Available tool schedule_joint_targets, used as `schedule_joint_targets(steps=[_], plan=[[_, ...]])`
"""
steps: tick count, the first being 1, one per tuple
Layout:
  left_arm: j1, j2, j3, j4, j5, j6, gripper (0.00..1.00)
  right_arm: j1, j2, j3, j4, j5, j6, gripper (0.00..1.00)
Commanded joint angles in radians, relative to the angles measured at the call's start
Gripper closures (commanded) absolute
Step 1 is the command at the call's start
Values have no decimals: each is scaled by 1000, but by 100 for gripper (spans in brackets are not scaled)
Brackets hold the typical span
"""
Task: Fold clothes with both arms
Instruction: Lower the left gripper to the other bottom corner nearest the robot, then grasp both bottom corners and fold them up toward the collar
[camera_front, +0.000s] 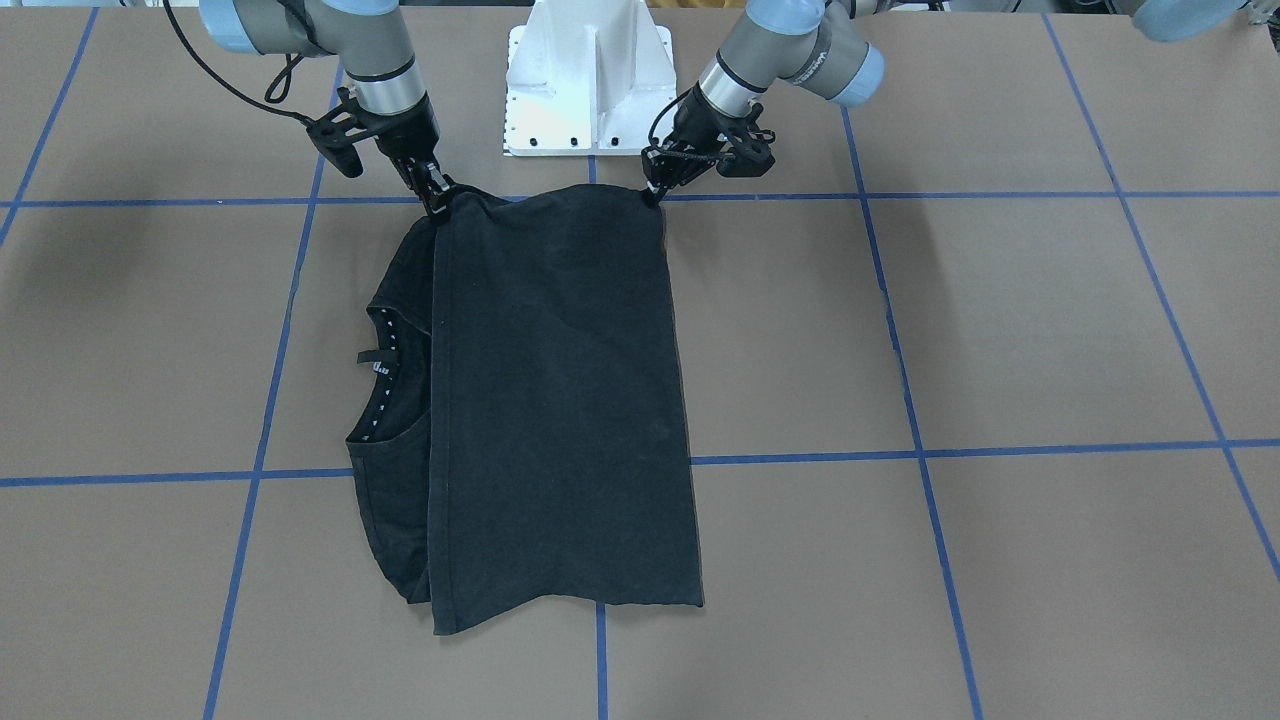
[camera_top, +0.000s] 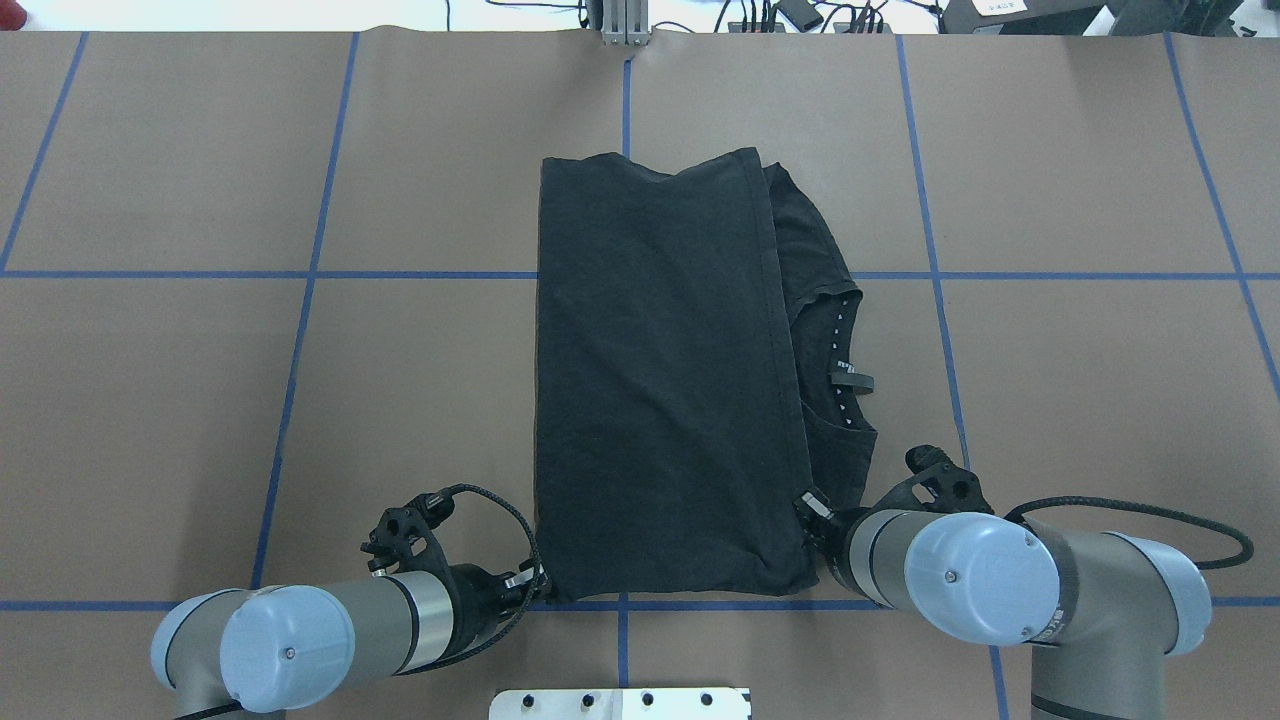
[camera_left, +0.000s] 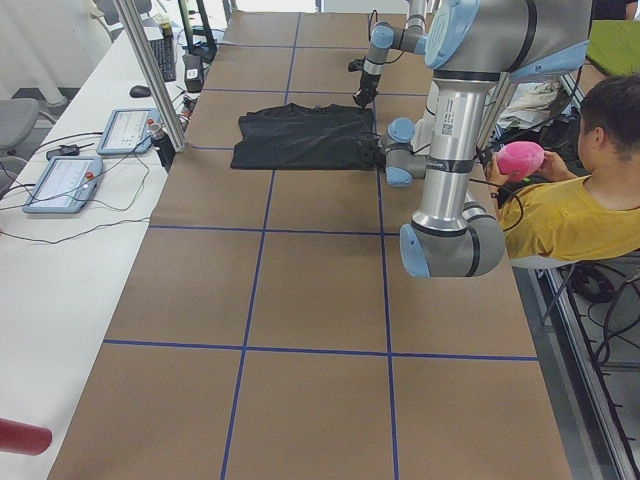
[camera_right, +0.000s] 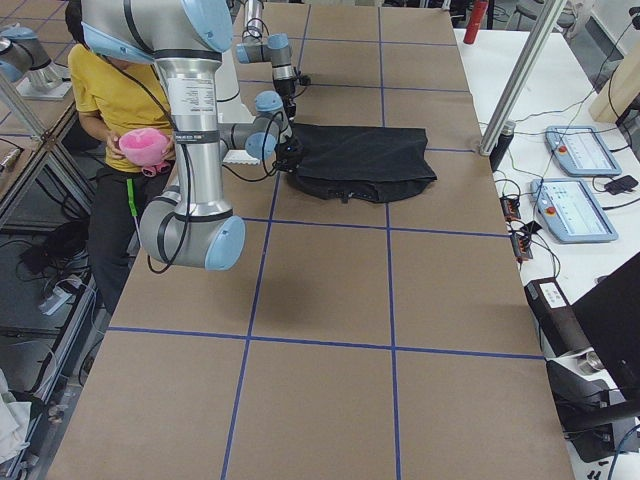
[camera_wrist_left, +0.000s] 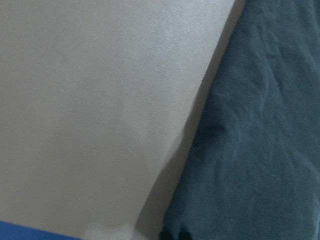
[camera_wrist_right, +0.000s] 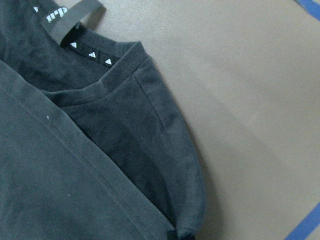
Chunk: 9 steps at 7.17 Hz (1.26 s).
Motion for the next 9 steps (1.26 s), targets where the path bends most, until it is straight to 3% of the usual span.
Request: schedule_joint_targets(steps=[1,3,4,6,7,9], plan=[[1,1,-15,5,-4,-5,100,1,0,4,-1,0,0,100],[-3,10,-59,25,-11,-5,100,4,-3,16,-1,1,2,100],[-7,17,-112,32,-51,-7,100,2,-30,60,-4,1,2,100],[-13,24,-272,165,-108,-10,100,11,-90,222,-86,55,2,100],[-30,16,-300,176,-114,-37,100,55,-81,249,-120,96,-3,100],[-244,-19,-279,181,-250,-38,100,227,-47,217,-123,264,-55,100]])
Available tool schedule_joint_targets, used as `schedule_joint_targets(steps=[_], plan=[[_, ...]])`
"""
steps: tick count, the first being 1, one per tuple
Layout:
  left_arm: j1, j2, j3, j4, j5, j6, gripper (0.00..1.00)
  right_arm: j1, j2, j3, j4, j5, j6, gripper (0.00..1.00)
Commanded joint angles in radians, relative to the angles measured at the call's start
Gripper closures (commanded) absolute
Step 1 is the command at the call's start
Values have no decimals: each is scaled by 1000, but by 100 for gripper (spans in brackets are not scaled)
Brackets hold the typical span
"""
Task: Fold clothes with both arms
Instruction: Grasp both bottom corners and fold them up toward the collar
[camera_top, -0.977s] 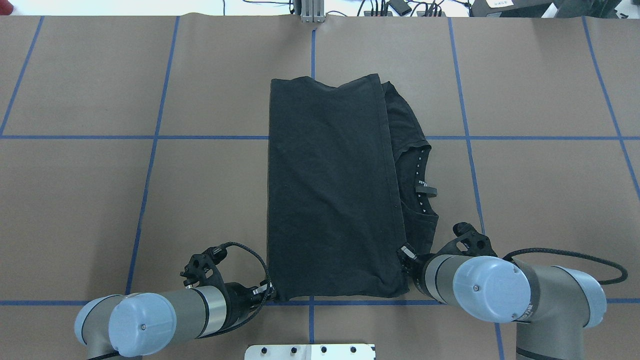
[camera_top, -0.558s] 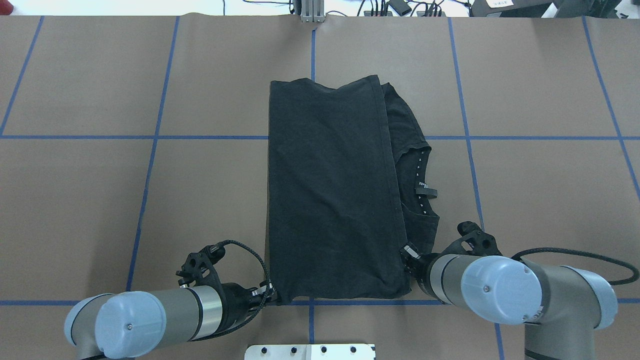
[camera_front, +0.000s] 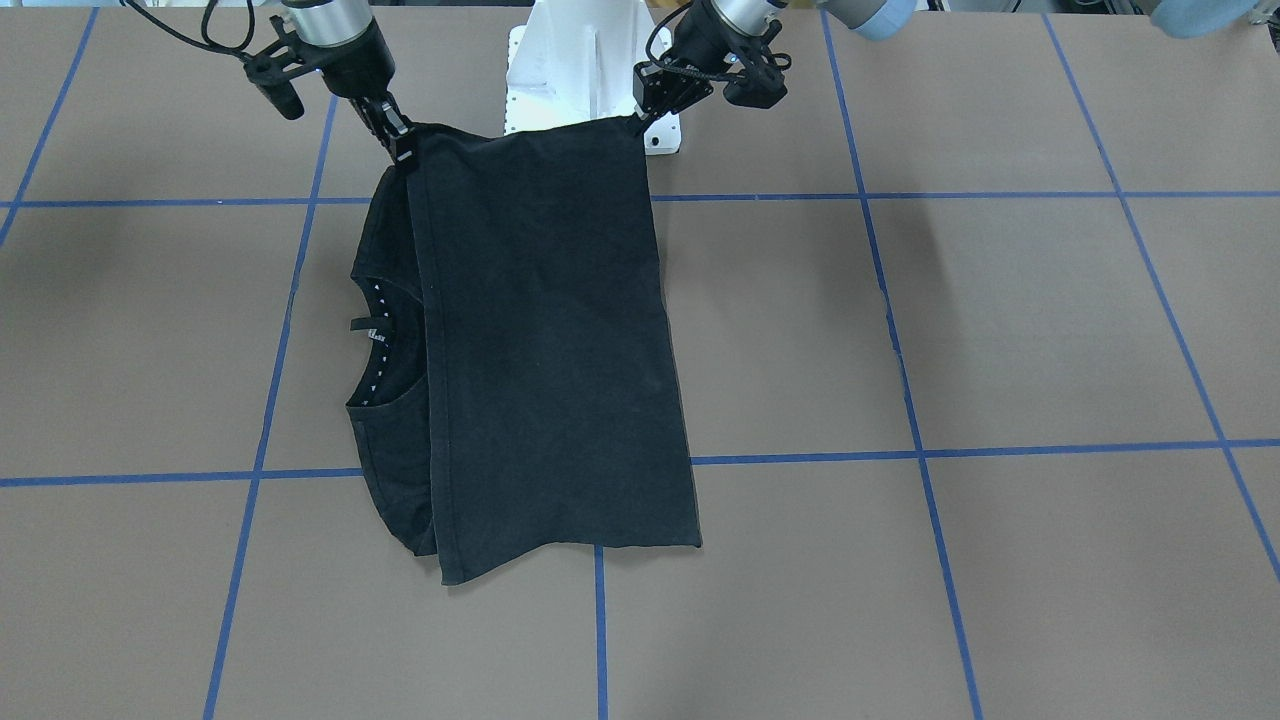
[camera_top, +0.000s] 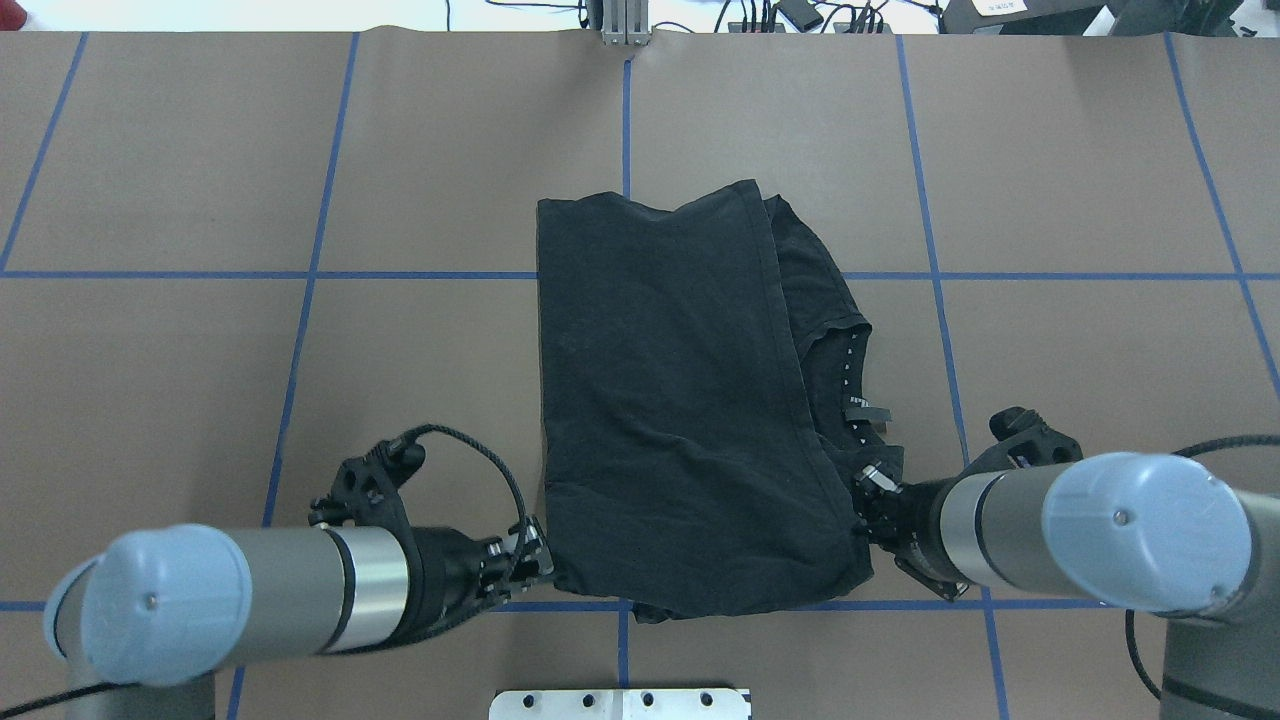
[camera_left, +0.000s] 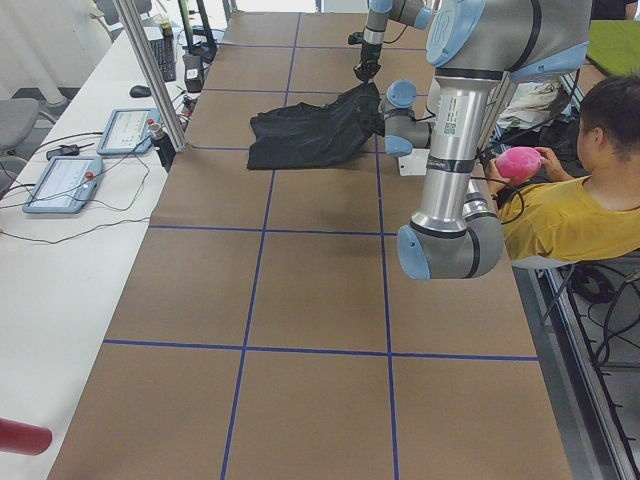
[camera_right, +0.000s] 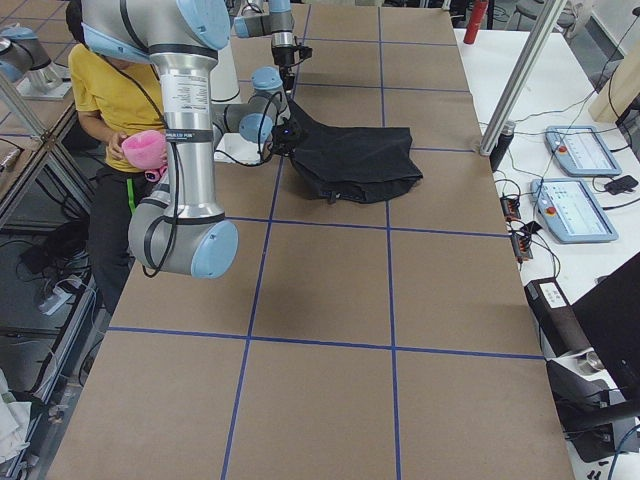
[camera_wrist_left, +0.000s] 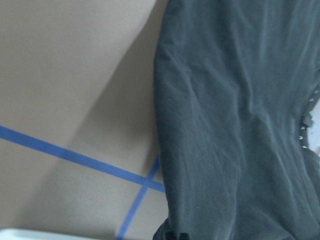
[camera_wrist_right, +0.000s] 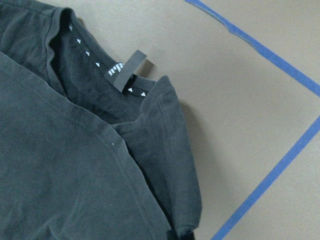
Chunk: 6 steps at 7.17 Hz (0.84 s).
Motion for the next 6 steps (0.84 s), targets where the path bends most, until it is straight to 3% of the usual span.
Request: schedule_joint_targets(steps=[1,3,4,5,6], plan=[[-216,-65,81,6,-140,8,100,198,98,-75,-38,161,-105,100],[-360,-212,300,-3,-194,17,100,348,288,-282,-74,272,-205,100],[-408,-275,412,-8,-198,95,100,399,366,-401,-77,275,-280,100],[-451,-309,495,-11,-198,126,100,428,456,-541,-66,275,-327,100],[-482,-375,616,-23,-198,166,100,445,585,-744,-57,274,-402,100]])
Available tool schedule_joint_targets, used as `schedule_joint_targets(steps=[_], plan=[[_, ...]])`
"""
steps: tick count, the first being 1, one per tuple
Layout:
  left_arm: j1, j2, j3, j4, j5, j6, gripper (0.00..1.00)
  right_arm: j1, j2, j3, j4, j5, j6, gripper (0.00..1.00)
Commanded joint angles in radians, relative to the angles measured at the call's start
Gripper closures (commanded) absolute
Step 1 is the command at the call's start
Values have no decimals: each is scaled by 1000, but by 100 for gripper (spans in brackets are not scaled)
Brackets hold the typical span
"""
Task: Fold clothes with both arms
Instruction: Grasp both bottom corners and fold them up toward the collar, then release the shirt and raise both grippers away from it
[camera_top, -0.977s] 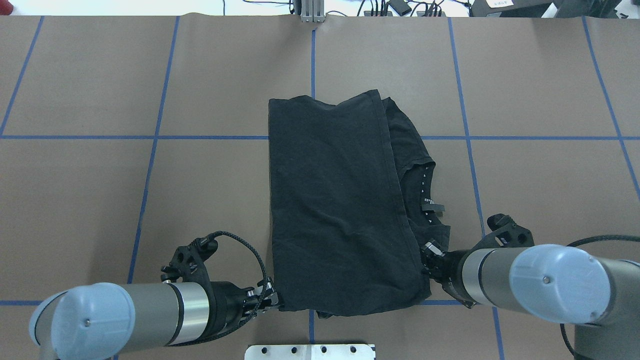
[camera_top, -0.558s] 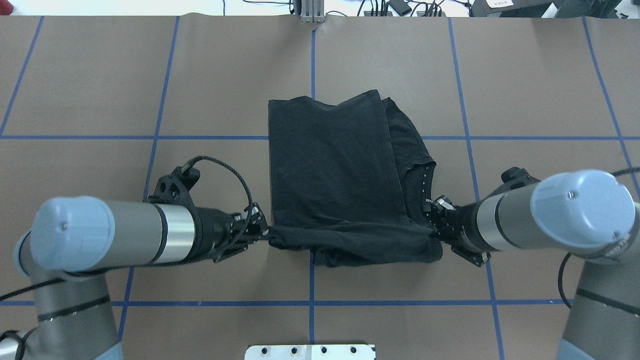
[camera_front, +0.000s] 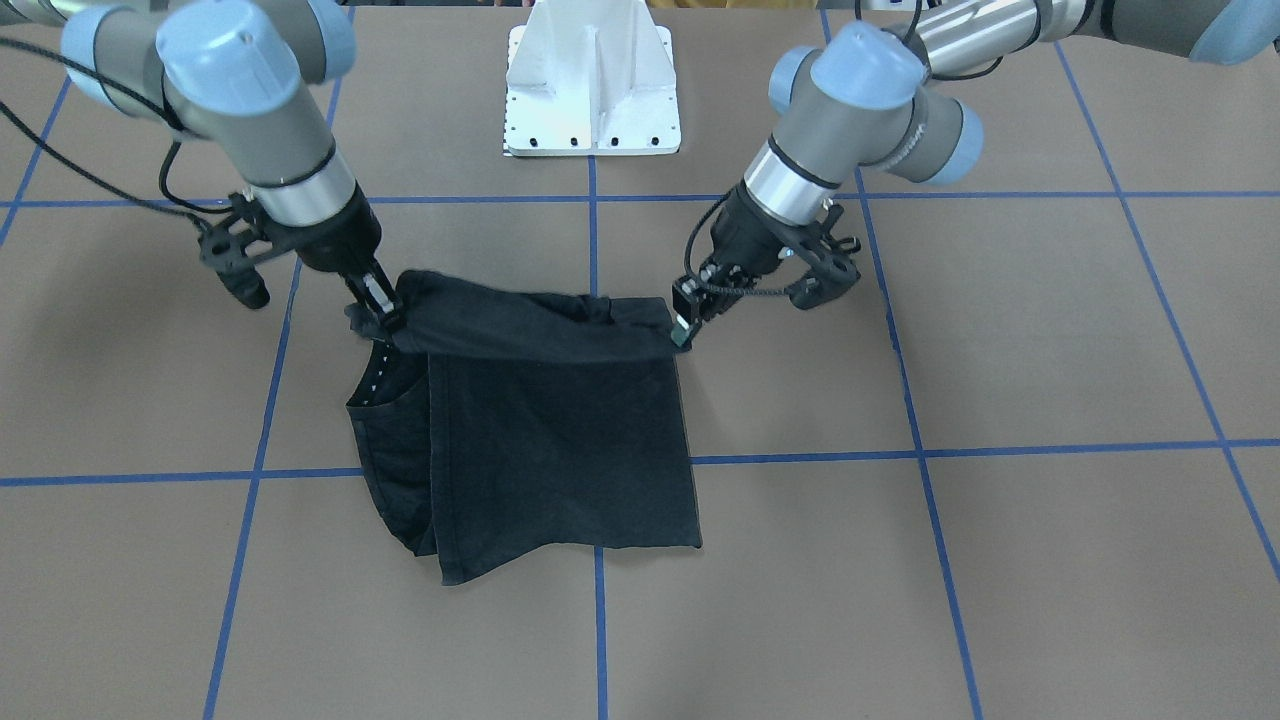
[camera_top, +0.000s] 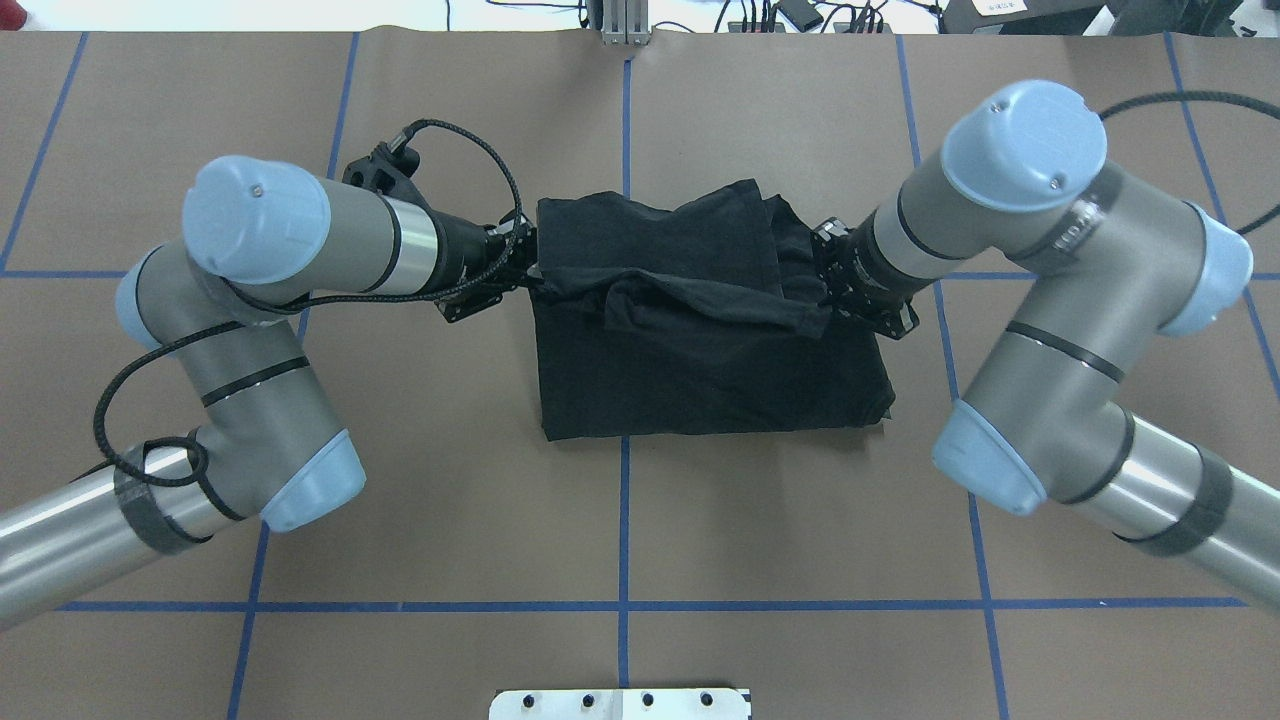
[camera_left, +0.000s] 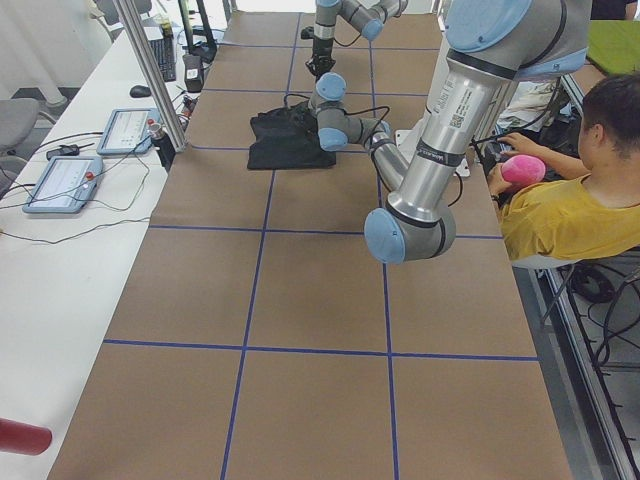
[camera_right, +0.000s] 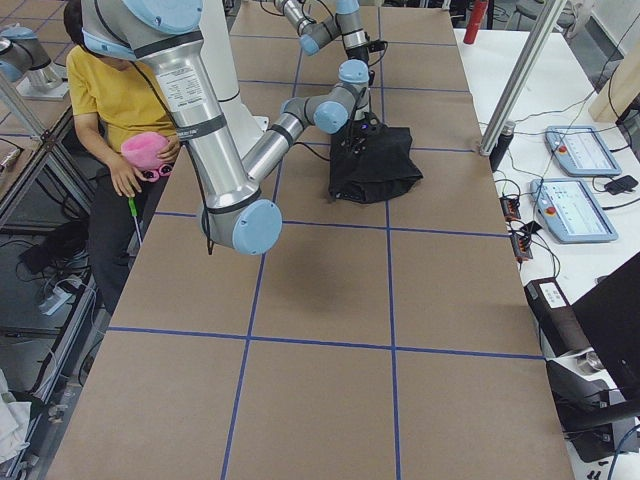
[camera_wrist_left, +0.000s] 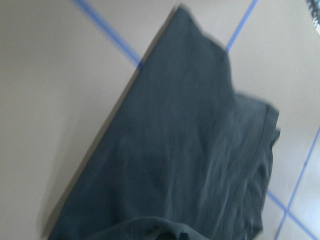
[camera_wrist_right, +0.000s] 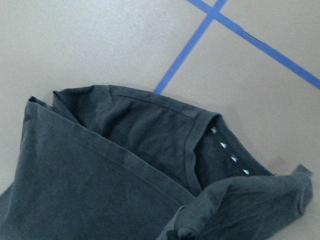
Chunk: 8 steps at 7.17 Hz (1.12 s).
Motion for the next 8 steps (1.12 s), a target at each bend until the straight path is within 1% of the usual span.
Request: schedule_joint_targets(steps=[1,2,3,4,6,7,8], plan=[[-84,-126,310,-132,1,70,100,73,257,-415,18,2,-163,100],[-102,-181,508,-252,23,89,1,108,316,-610,158,-6,-276,42],[-144,-224,593,-291,74,171,0,121,329,-704,293,-36,-326,0],[-176,-227,594,-293,73,210,0,144,370,-737,298,-32,-381,0],[-178,-229,580,-293,67,213,0,153,381,-730,296,-20,-377,0],[-190,-224,548,-292,8,252,0,161,374,-711,293,6,-383,0],[-210,-189,478,-286,-73,362,0,187,339,-663,258,22,-418,0]])
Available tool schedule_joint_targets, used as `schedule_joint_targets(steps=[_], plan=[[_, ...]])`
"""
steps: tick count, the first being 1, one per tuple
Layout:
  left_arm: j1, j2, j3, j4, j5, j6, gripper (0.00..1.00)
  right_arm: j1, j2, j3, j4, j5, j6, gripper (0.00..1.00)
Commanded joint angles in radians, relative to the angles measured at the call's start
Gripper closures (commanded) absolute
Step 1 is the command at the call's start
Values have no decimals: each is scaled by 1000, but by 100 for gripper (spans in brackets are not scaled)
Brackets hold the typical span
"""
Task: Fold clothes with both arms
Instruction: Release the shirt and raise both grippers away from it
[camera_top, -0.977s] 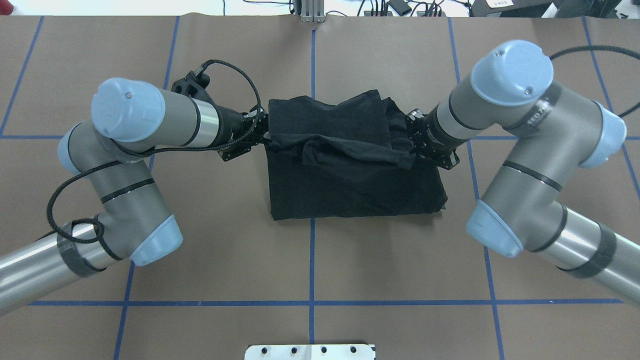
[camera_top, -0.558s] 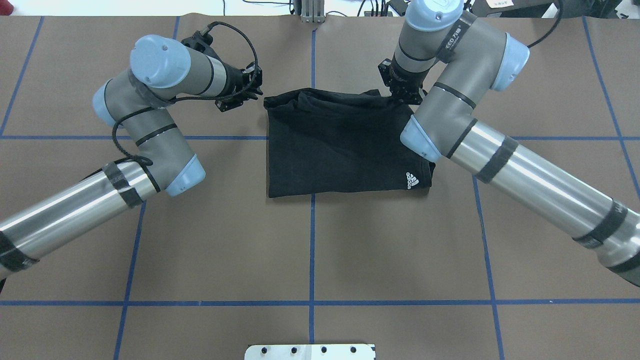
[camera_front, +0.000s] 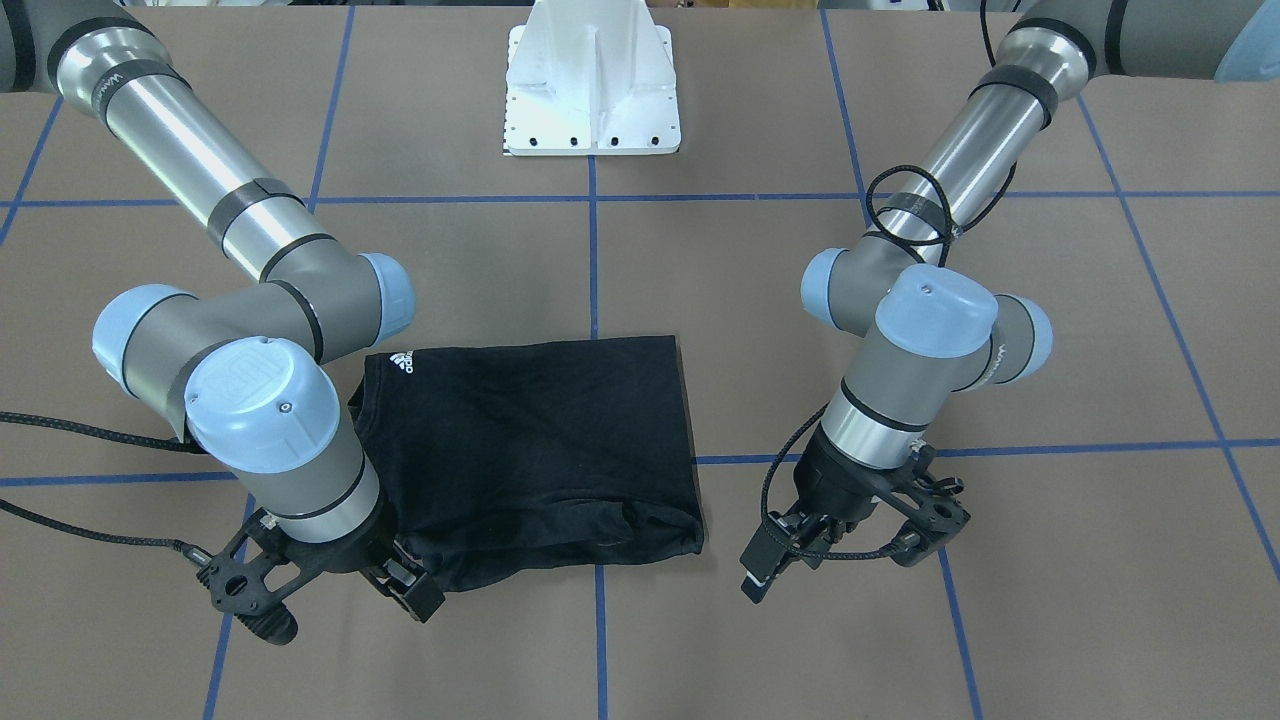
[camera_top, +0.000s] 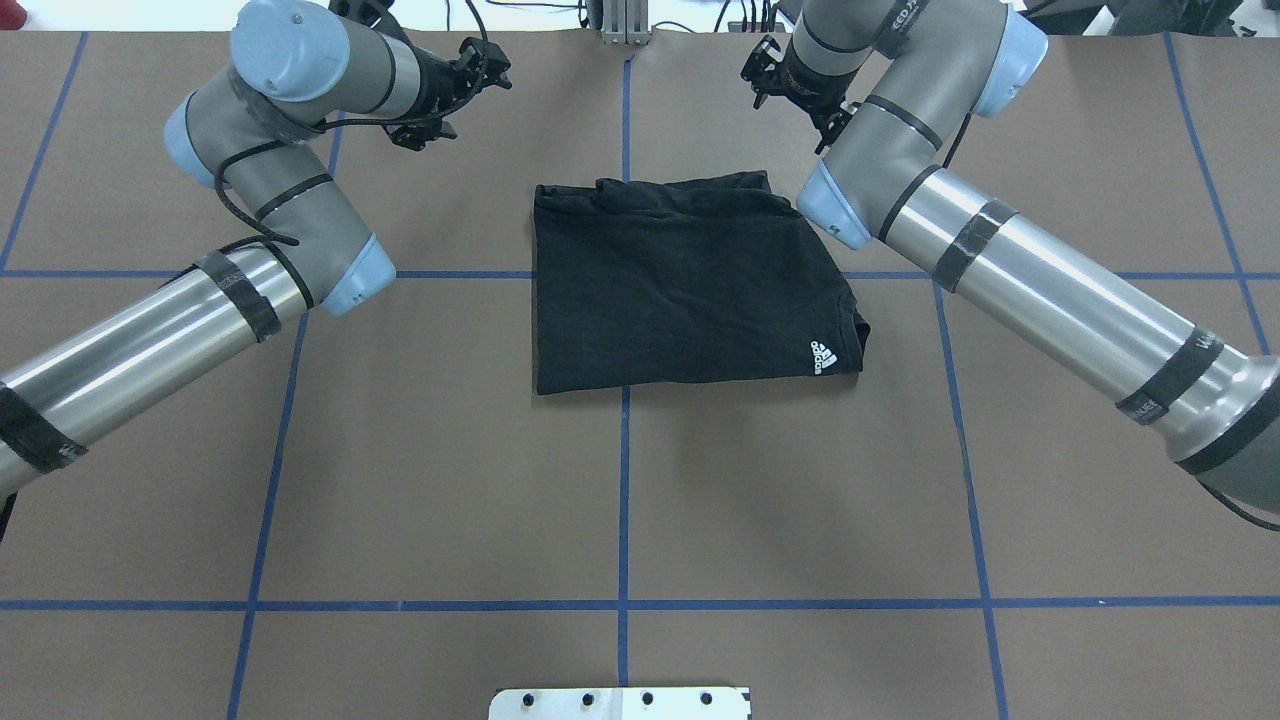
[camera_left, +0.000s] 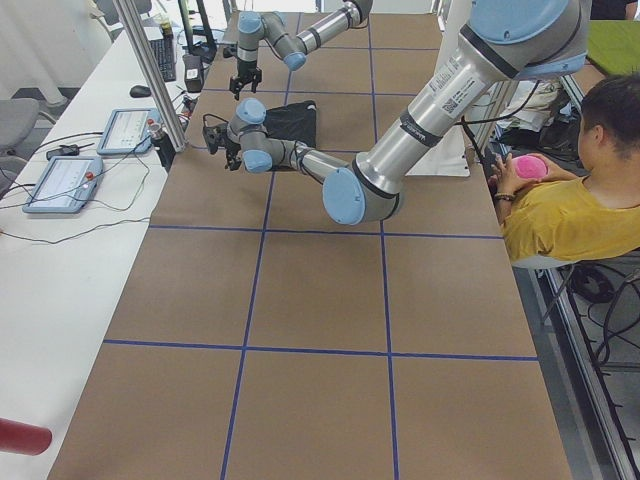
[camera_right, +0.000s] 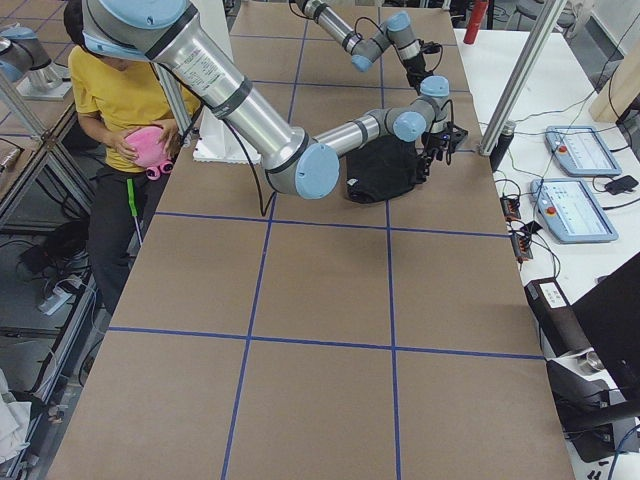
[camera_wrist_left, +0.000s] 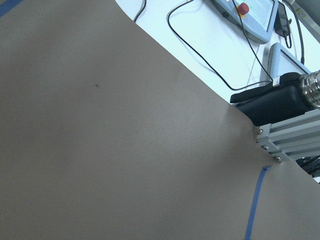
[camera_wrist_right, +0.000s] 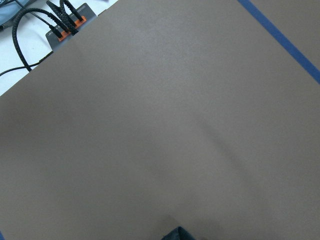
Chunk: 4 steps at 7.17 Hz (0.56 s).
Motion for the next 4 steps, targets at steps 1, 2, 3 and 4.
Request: schedule_joint_targets(steps=[1,2,3,4], plan=[[-33,149,-193,6,-105,209,0,47,-110,136,-81,46,-205,0],[-43,286,-326,25,-106,417,0,105,-217,240,-148,69,-437,0],[-69,402,-455,90,-113,607,0,183,-304,287,-159,139,-631,0],[-105,524,-579,150,-157,782,0,265,-405,340,-159,212,-768,0]])
